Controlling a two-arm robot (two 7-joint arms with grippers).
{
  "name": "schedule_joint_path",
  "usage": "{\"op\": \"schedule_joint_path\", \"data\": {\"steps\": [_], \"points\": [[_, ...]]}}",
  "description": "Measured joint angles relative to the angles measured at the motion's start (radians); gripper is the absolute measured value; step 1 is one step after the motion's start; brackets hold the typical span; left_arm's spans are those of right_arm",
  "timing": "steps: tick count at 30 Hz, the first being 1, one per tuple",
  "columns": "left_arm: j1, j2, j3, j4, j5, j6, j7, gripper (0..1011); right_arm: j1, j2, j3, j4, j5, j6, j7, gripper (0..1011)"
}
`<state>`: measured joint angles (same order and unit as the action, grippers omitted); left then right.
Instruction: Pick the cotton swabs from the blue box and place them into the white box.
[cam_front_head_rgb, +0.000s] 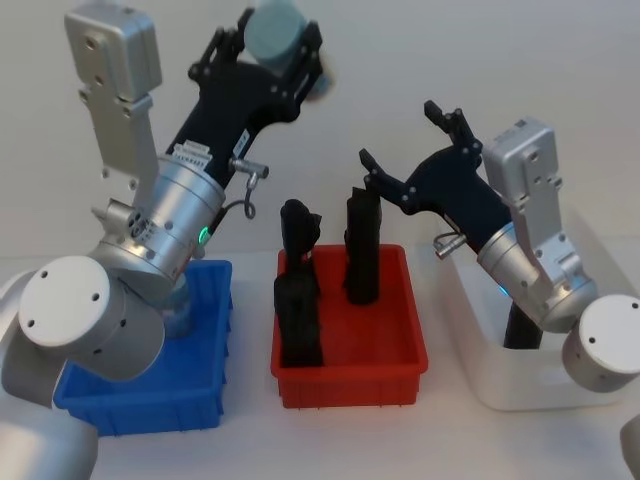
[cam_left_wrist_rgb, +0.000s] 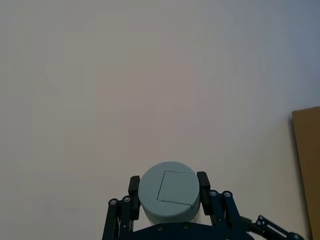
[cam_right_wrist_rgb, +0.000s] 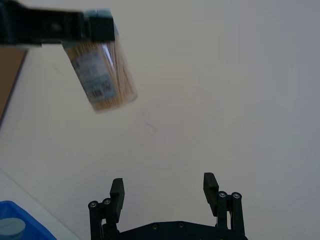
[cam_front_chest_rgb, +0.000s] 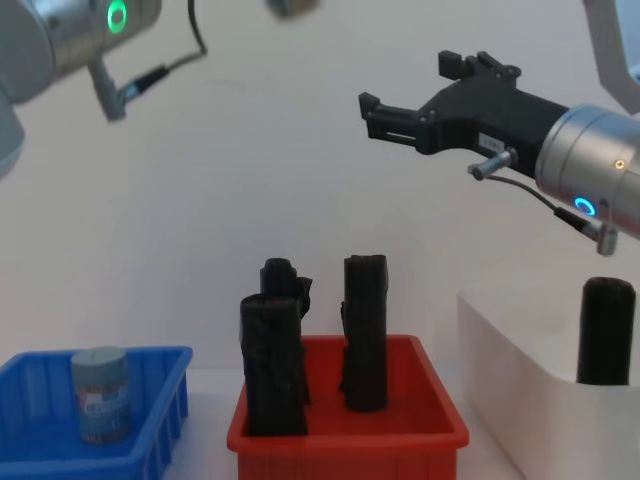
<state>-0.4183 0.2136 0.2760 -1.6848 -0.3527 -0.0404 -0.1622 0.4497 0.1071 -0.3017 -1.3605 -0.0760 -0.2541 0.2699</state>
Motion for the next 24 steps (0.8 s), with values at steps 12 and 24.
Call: {"op": "schedule_joint_path", "data": {"steps": [12,24], "points": [[-0.024,-0.003,-0.007,0.094,0.021,0.029,0.001,689,0.025,-0.010,-0.006,0.018,0.010,0.058,0.054,1001],[-0.045,-0.010,-0.009,0.148,0.043,0.020,-0.010,689,0.085,-0.040,-0.018,0.105,0.009,0.155,0.104,1002]]}}
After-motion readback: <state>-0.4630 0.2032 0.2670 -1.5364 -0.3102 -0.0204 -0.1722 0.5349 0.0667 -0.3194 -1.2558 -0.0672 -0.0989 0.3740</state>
